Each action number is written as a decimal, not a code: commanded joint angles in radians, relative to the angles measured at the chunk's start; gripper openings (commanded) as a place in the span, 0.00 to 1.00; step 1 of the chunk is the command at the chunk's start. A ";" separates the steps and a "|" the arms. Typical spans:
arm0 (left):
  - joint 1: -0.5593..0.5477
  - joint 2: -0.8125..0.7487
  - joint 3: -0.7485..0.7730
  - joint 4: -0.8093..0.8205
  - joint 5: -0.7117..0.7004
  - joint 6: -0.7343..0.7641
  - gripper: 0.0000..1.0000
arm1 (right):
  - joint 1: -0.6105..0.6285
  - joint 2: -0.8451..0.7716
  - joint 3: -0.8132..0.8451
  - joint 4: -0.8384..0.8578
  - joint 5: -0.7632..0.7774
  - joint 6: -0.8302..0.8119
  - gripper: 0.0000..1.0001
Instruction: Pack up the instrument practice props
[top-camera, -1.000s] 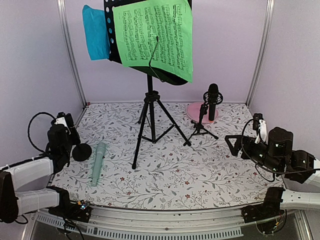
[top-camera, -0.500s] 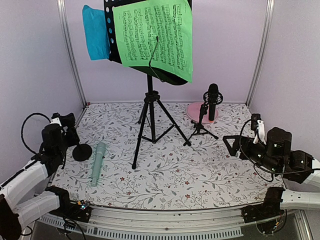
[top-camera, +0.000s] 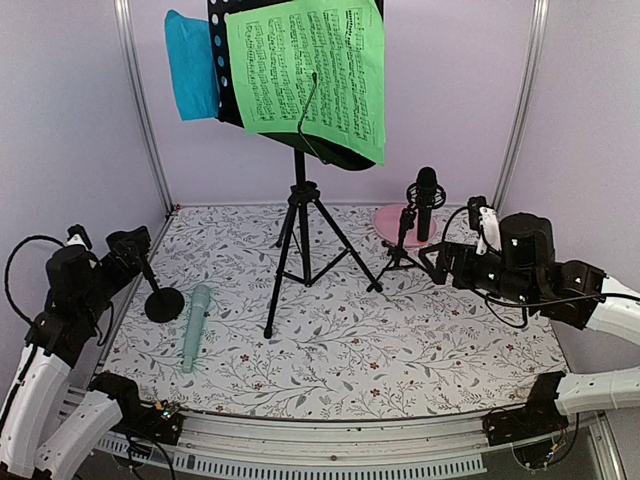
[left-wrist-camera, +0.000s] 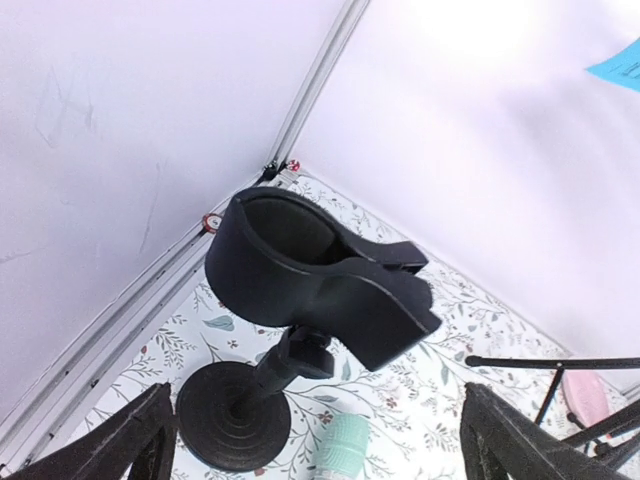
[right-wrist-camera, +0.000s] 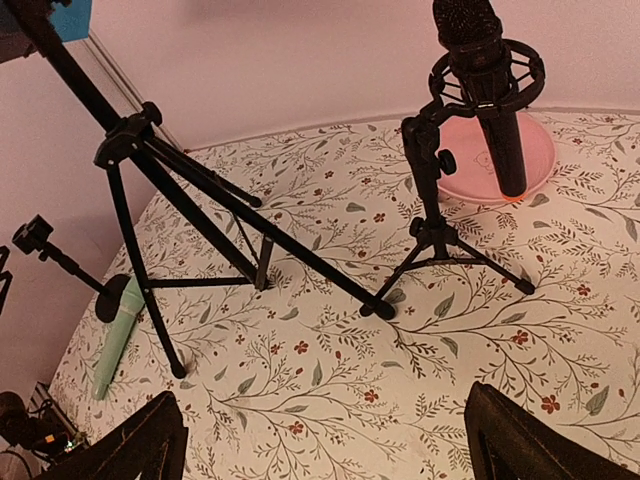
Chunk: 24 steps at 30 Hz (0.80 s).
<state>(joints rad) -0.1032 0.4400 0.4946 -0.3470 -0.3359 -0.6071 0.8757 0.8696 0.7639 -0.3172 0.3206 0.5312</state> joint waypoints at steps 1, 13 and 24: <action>-0.004 0.025 0.105 -0.118 0.059 -0.031 0.99 | -0.099 0.119 0.108 -0.007 -0.071 0.027 0.99; -0.005 0.287 0.284 -0.274 0.216 0.146 0.99 | -0.190 0.495 0.543 -0.259 -0.007 0.411 0.99; -0.009 0.224 0.215 -0.244 0.247 0.137 0.99 | -0.211 0.808 0.846 -0.528 0.082 0.682 1.00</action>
<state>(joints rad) -0.1047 0.6949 0.7242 -0.5968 -0.1066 -0.4824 0.6773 1.5879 1.5337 -0.6846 0.3439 1.0805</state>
